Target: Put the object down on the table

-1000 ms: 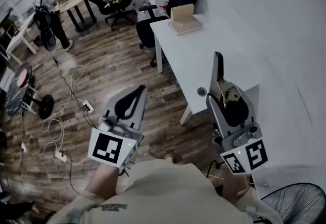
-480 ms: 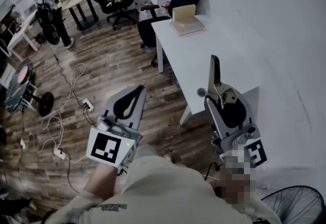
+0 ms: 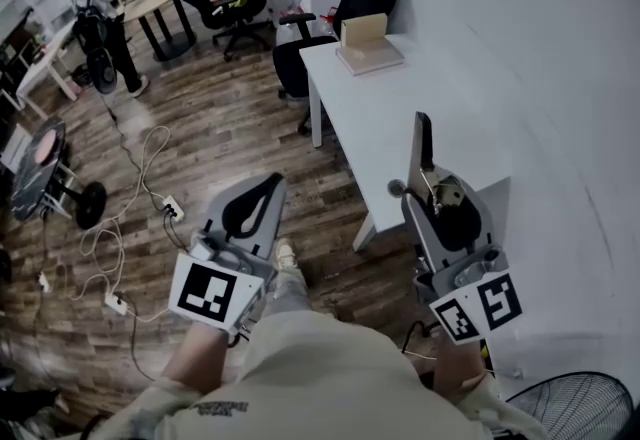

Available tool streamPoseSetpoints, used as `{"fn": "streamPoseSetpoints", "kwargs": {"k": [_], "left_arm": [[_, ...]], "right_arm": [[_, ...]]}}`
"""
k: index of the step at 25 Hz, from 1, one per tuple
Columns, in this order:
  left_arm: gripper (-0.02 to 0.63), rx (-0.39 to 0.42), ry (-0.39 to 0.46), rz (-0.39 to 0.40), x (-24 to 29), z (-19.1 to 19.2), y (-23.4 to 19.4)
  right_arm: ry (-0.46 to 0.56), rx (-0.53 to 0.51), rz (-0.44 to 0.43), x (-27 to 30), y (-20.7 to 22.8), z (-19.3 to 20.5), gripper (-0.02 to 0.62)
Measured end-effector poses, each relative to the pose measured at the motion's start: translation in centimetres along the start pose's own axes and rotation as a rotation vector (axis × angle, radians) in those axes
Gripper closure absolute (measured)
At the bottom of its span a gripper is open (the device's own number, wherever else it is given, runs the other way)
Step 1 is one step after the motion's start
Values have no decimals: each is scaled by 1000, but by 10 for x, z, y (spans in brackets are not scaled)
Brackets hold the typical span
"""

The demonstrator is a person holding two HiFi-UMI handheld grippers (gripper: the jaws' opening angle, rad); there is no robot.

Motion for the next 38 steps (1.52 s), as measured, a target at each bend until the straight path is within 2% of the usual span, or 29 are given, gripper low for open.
{"fn": "streamPoseSetpoints", "kwargs": {"k": [9,19,23,28,38], "left_arm": [[586,-20,6,-4,20,16,-34],[585,-45,-20,7,82,45,-117],[584,-56,-39,17,117,56,-165],[584,-74,-79,43,166,75,-245],[585,-74,-84,88,253,101,-403]], "right_arm": [[-69,-42,27,43,7,18,365],[-153,-57,29,146,32,44,365],[-207,-63,45,205,45,57,365],[-259,-55,57,296,57,74,365],[-296,-50,110,465,76,101,365]]}}
Point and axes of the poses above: the fingertips, and each gripper's own axes: x forward along the fingers, y to its right, z out of its underside, the point moved 10 cm from there along -x, backward along the fingers, and after that the axes turned 1 degree about x, right-handed, at the moved point
